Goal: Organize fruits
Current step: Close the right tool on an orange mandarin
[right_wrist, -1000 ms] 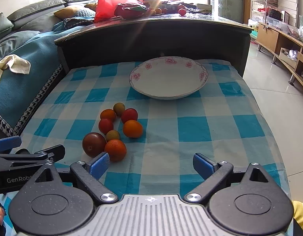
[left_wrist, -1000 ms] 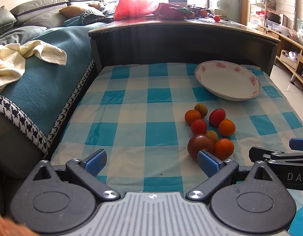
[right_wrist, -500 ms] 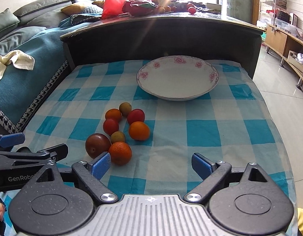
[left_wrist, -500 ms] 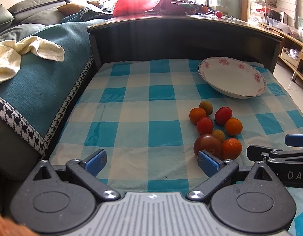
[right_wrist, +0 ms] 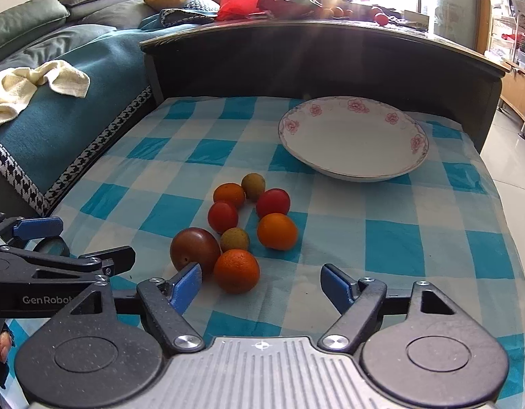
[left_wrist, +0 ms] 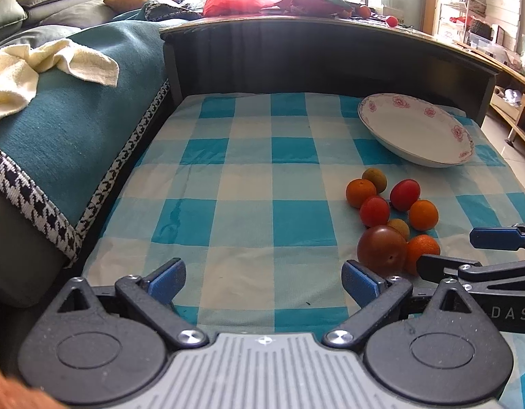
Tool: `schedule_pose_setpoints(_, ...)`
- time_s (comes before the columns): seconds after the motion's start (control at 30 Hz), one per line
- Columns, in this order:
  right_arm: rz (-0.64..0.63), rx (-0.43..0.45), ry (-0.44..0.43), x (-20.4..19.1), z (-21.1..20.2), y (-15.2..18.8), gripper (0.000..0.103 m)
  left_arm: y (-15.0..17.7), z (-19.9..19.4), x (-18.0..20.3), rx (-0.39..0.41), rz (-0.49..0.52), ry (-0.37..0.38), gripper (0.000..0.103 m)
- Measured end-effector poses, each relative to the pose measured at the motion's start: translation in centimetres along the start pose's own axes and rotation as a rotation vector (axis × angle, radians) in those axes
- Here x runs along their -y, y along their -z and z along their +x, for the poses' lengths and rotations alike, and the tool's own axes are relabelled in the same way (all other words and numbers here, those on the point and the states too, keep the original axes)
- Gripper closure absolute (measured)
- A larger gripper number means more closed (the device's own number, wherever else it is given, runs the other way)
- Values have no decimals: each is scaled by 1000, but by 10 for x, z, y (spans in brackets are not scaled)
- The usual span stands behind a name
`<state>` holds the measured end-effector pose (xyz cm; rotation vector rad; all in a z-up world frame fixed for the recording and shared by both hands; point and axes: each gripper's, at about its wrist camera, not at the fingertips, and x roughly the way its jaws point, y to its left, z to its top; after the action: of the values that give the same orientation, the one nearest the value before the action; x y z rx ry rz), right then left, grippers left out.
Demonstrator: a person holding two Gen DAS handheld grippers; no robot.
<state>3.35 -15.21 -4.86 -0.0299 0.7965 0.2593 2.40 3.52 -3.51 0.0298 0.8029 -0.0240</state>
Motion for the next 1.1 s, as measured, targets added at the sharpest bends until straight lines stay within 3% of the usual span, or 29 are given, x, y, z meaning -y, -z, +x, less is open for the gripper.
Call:
schedule_pose_setpoints(0.4,-93,-11,-7,-14,17,-2,51,-1,-1,0,21,22,31,1)
schedule_pose_setpoints(0.57,-55,-26,-70,-10,16,-5,72,1,-1,4,21,38,58,1)
schedule_pose_setpoints(0.67,-42,-34,-72,-8,13,-4,78,1,-4,6,30,46,77,1)
schedule_pose_setpoints(0.87,-17,-45,-100,0,8,0,79,3,-8,18,63,106,119,1)
schedule_pose_setpoints(1.1,-45,-48,-65,12,-8,4,79,5,-6,43,87,226,169,1)
